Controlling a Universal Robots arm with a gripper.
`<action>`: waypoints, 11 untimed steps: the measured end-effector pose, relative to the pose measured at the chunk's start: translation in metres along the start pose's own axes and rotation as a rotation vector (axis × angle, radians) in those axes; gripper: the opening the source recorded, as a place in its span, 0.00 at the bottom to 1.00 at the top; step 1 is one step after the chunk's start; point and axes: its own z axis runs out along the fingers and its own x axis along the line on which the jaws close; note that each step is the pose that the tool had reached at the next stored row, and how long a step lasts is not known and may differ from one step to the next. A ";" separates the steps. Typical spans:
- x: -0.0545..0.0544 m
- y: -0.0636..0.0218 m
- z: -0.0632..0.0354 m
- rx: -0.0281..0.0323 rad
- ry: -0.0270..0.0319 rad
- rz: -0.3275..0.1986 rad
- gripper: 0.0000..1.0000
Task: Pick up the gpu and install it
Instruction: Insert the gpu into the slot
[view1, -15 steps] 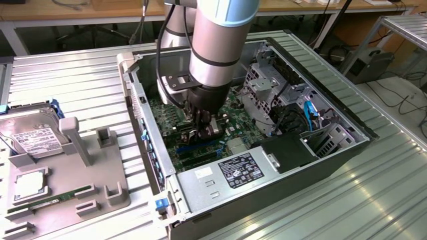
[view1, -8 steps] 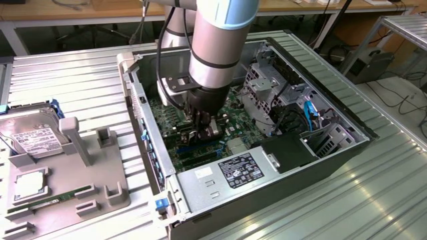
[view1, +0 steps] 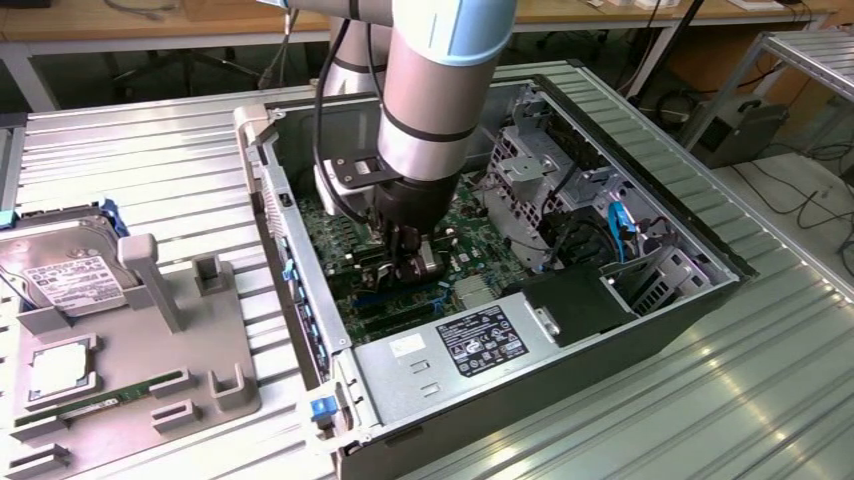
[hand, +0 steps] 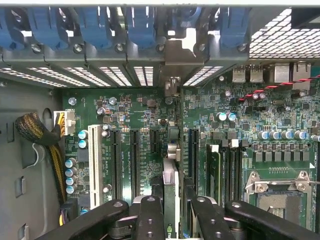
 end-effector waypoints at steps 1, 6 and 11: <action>0.000 -0.0001 0.0002 0.0006 -0.0003 0.000 0.26; 0.000 0.0001 -0.0025 0.0000 -0.0001 0.000 0.34; -0.001 0.0004 -0.0202 0.0001 -0.0001 0.000 0.34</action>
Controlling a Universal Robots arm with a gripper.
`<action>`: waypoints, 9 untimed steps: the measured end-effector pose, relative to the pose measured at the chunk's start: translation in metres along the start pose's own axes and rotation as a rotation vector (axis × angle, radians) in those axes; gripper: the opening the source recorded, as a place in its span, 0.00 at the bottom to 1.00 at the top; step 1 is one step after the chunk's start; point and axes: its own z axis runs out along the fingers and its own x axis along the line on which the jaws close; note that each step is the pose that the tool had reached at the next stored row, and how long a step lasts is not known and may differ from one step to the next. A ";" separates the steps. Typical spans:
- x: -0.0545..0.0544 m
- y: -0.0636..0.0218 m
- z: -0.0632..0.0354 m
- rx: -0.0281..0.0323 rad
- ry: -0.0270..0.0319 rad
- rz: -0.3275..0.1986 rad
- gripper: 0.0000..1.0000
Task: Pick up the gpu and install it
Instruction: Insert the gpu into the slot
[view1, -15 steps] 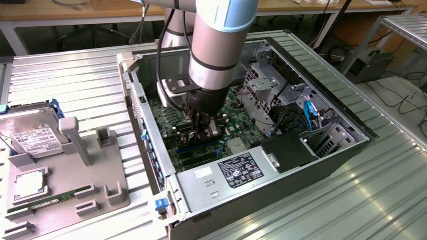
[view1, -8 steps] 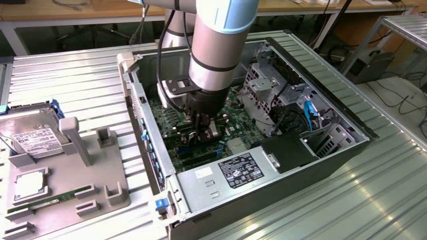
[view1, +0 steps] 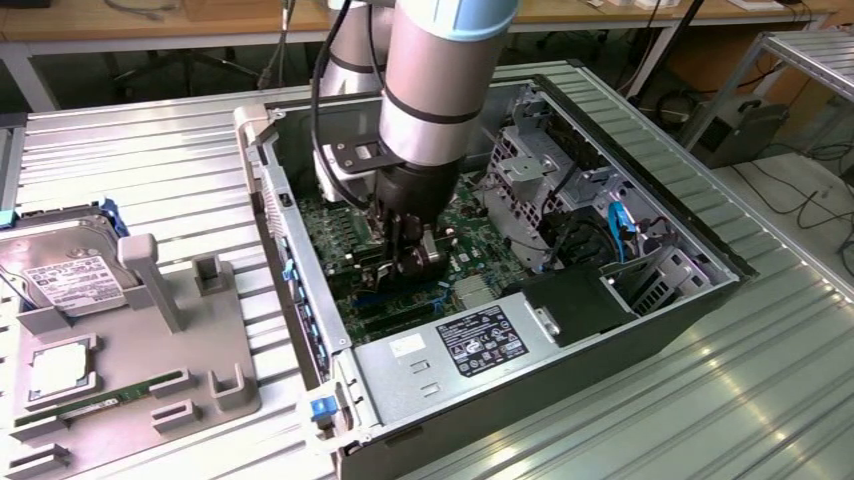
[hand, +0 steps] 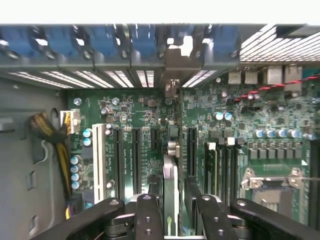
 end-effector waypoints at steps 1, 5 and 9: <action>0.000 0.0001 -0.0040 0.0000 0.0000 0.000 0.34; -0.001 0.0002 -0.0117 0.0001 -0.0002 0.000 0.32; -0.004 0.0021 -0.0117 0.0000 0.0001 0.000 0.13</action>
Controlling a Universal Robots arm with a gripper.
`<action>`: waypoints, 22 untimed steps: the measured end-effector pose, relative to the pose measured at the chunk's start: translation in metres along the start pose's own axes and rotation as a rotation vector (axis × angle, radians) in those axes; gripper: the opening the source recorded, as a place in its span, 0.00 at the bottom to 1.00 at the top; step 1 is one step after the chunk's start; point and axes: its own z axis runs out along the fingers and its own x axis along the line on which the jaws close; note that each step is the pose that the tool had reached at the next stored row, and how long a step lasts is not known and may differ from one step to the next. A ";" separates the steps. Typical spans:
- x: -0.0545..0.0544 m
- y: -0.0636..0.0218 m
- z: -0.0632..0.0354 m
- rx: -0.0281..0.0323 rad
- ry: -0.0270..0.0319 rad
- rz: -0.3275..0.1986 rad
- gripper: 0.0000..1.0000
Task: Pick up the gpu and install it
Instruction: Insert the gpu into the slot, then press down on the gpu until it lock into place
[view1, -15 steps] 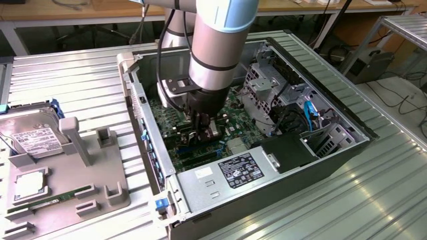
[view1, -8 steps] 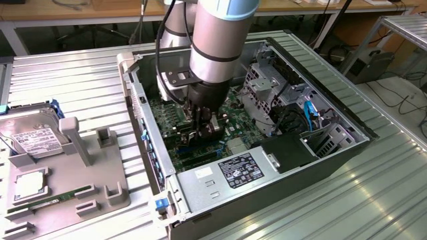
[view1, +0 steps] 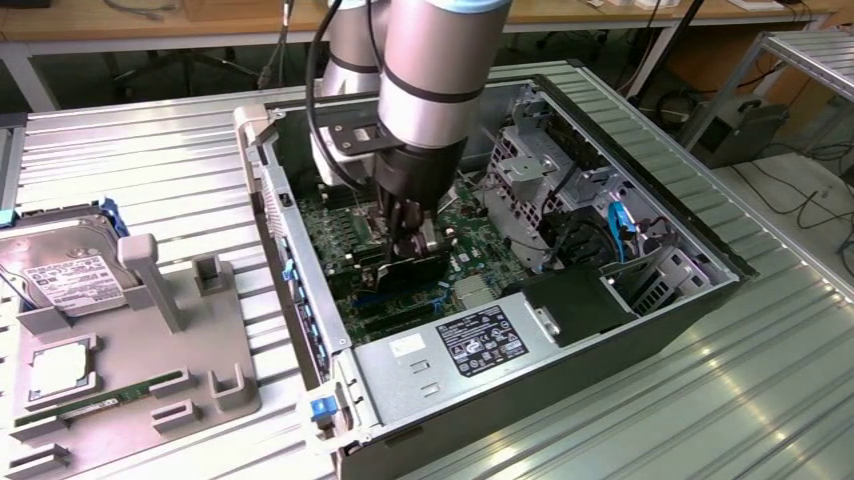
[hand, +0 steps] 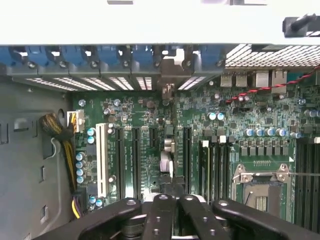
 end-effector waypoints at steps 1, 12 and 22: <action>-0.001 0.0014 0.0001 0.0000 0.0005 0.000 0.11; -0.005 0.0064 0.0008 0.0001 0.0032 0.000 0.11; -0.005 0.0076 0.0041 0.0002 0.0036 0.001 0.11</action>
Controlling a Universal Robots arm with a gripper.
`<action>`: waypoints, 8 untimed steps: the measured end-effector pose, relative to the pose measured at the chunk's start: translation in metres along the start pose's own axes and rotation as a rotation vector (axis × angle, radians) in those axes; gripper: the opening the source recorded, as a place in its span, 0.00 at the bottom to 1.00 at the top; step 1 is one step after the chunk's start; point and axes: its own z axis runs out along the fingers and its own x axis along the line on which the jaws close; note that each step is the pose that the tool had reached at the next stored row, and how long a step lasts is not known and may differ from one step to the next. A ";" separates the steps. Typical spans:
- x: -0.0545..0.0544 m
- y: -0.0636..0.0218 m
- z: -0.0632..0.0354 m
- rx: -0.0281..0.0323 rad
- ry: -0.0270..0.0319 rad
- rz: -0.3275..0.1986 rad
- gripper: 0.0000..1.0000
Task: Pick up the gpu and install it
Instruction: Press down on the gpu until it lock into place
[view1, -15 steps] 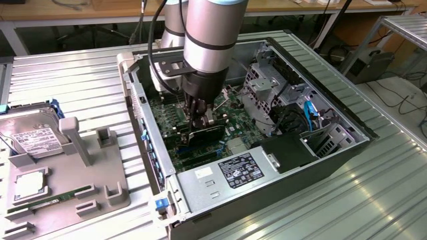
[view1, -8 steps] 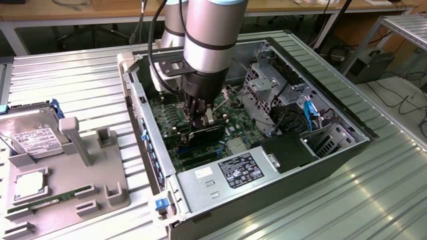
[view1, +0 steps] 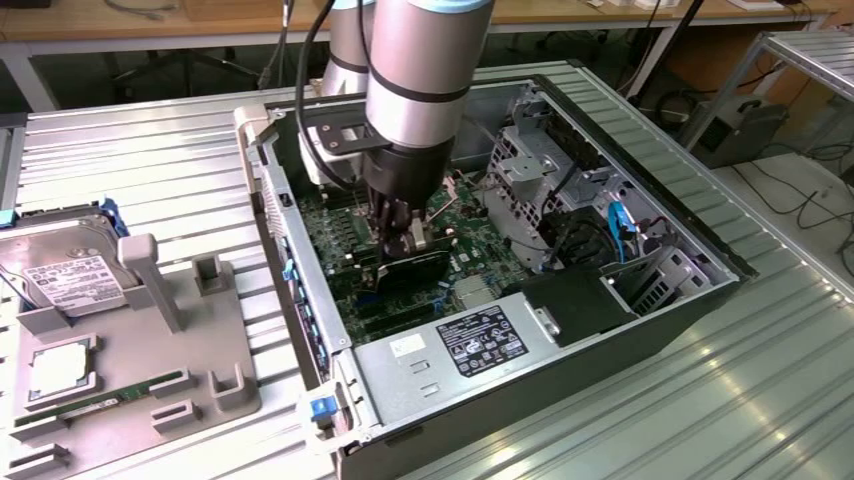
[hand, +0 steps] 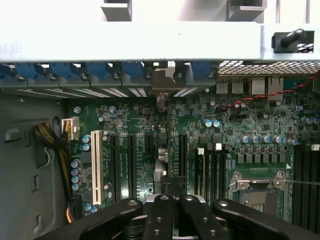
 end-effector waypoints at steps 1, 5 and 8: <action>0.000 0.0007 0.0013 0.0000 0.0003 0.000 0.11; -0.001 0.0012 0.0047 0.0001 0.0004 0.001 0.11; -0.001 0.0013 0.0071 -0.0001 0.0013 0.001 0.11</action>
